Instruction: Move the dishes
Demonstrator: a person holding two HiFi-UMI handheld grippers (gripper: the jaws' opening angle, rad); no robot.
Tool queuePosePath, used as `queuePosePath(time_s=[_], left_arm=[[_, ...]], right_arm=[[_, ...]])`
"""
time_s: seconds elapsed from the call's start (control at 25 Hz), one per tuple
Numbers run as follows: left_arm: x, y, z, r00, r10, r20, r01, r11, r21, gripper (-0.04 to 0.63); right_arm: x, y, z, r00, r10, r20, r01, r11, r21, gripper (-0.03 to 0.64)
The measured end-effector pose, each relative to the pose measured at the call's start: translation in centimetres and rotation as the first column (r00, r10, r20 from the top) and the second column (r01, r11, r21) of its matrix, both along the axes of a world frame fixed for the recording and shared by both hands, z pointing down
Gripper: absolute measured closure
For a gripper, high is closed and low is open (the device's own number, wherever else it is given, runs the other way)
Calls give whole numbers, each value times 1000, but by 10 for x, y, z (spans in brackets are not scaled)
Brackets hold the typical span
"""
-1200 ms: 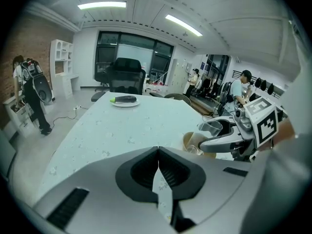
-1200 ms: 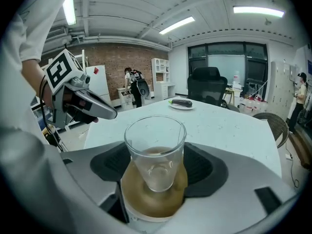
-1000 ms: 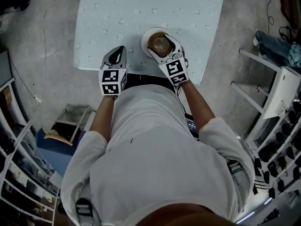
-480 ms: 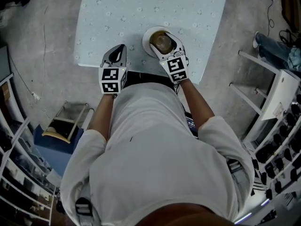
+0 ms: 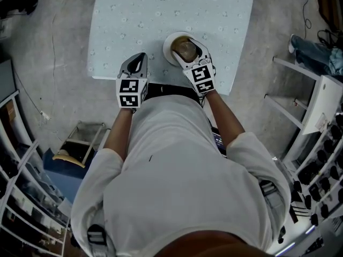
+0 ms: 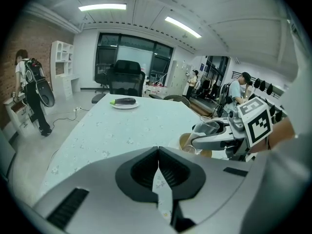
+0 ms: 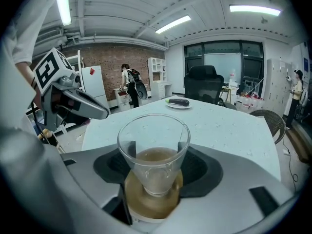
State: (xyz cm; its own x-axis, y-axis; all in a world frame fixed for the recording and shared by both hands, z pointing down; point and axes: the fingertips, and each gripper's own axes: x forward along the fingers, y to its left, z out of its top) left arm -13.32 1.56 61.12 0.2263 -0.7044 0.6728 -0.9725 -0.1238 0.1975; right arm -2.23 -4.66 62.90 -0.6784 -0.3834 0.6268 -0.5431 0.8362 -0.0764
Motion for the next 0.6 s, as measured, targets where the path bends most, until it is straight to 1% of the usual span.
queuePosePath(time_s=[0.16,0.6], left_arm=[[6,-6,-4,1000,27,-2,-26,999,20,575],[24,-35,-25,995,102,-13,-101,991,93,575]], right_arm=[[1,-1,-10,1000,18,8,-18,1000,19,342],[2,-14,-61,996,67,64,-73,993,93,342]])
